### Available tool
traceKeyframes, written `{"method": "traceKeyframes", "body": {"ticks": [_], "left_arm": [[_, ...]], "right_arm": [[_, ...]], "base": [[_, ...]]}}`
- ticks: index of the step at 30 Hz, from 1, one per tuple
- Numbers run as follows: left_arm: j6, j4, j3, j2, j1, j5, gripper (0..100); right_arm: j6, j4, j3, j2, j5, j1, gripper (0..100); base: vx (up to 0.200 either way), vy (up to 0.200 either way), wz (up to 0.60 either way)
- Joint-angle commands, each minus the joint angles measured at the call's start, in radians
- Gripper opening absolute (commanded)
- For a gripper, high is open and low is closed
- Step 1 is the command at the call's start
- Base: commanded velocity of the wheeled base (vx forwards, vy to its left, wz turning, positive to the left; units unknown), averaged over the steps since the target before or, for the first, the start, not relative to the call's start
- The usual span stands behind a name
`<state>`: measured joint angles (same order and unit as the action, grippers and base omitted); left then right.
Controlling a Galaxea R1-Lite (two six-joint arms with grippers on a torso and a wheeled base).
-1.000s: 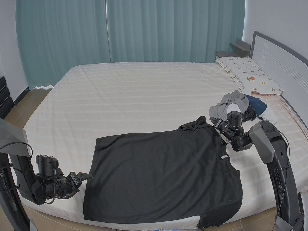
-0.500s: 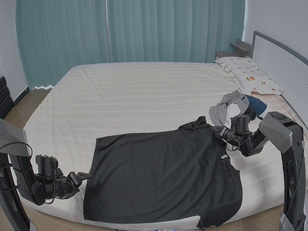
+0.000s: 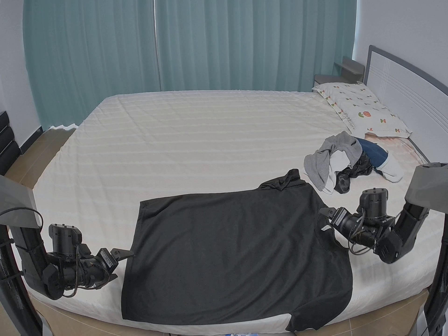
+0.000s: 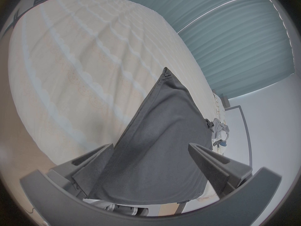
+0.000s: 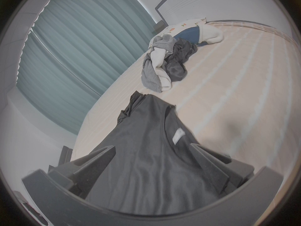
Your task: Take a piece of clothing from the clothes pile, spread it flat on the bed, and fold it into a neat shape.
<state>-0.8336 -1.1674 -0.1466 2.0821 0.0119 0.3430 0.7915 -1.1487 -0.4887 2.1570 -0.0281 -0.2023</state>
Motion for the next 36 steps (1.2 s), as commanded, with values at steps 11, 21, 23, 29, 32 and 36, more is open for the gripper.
{"method": "traceKeyframes", "body": {"ticks": [11, 21, 23, 29, 32, 36], "left_arm": [[-0.018, -0.001, 0.024, -0.022, -0.026, 0.037, 100], [-0.013, -0.003, 0.024, -0.019, -0.03, 0.037, 100], [-0.013, -0.005, 0.022, -0.019, -0.03, 0.037, 100], [-0.013, -0.003, 0.022, -0.019, -0.03, 0.037, 100], [-0.013, -0.003, 0.021, -0.019, -0.032, 0.037, 100], [-0.013, -0.005, 0.021, -0.019, -0.032, 0.037, 100]], "right_arm": [[0.216, -0.416, 0.486, -0.016, 0.06, -0.075, 100], [0.229, -0.416, 0.475, -0.028, 0.073, -0.058, 100], [0.173, -0.416, 0.452, -0.036, 0.085, -0.045, 100], [0.123, -0.416, 0.46, 0.027, 0.085, -0.049, 100], [0.121, -0.416, 0.463, 0.021, 0.086, -0.042, 100], [0.071, -0.416, 0.483, 0.02, 0.085, -0.042, 100]], "base": [[0.0, 0.0, 0.0], [0.0, 0.0, 0.0], [0.0, 0.0, 0.0], [0.0, 0.0, 0.0], [-0.2, 0.0, 0.0], [-0.2, 0.0, 0.0]]}}
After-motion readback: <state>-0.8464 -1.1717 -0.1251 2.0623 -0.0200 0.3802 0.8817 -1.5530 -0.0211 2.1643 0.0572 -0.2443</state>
